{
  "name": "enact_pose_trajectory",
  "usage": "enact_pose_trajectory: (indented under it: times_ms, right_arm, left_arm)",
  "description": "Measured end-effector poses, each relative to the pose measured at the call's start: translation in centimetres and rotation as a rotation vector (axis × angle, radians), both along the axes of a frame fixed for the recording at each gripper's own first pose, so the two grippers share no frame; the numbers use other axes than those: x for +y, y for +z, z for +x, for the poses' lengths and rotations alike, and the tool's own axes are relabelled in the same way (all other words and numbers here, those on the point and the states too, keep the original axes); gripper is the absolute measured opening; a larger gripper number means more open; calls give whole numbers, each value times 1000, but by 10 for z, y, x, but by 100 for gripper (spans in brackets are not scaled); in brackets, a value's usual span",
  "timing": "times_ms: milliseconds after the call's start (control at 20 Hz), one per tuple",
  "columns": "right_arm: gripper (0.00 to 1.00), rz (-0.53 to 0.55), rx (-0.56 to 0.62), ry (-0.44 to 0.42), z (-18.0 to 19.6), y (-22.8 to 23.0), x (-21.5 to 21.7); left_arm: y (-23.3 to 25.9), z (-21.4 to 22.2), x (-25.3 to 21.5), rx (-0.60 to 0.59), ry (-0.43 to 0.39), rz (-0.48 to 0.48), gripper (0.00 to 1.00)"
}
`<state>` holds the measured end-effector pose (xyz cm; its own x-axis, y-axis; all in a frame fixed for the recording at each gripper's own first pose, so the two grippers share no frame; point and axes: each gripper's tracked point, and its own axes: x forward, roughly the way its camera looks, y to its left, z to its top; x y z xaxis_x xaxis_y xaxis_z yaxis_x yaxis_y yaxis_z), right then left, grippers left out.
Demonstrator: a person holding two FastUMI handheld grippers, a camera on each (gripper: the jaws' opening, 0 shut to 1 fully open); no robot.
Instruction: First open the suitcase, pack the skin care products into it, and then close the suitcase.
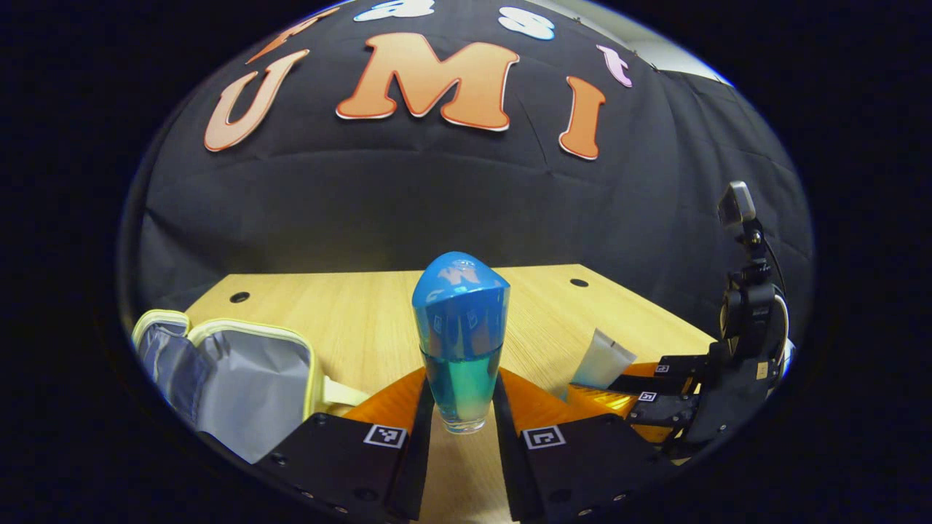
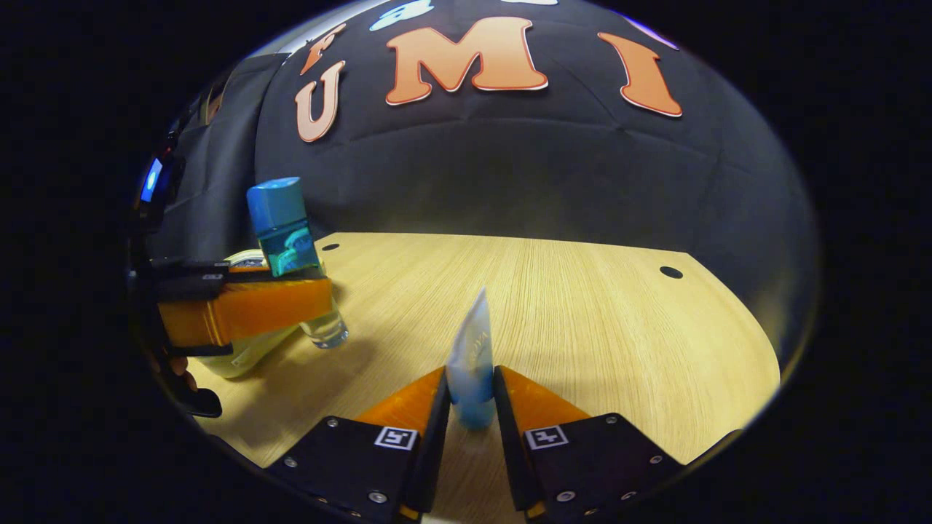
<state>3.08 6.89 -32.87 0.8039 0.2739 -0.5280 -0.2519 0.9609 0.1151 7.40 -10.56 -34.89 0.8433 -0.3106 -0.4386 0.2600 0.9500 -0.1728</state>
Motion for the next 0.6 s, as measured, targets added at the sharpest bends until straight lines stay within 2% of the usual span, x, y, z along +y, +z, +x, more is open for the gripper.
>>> enact_pose_trajectory:
  times_ms: [50, 200, 250, 450, 500, 550, 600]
  right_arm:
    - [35, 21, 7, 1, -1, 8, 2]
    - [33, 55, 17, 7, -7, 32, 9]
    - [33, 62, 6, 7, -8, 44, 9]
    - [30, 89, -22, 22, -11, 83, 14]
    - [24, 96, -20, 24, -12, 89, 16]
    - [28, 109, -19, 23, -12, 95, 19]
    - [28, 119, -15, 18, -13, 101, 20]
  left_arm:
    - [5, -1, 6, 5, 9, 6, 43]
    - [30, -1, 19, 2, 30, 7, 41]
    - [38, -4, 24, 1, 37, 14, 45]
    - [74, -7, 55, -22, 72, 34, 41]
    - [80, -8, 64, -25, 86, 40, 43]
    - [85, -9, 73, -23, 97, 47, 45]
    - [88, -13, 84, -19, 111, 52, 43]
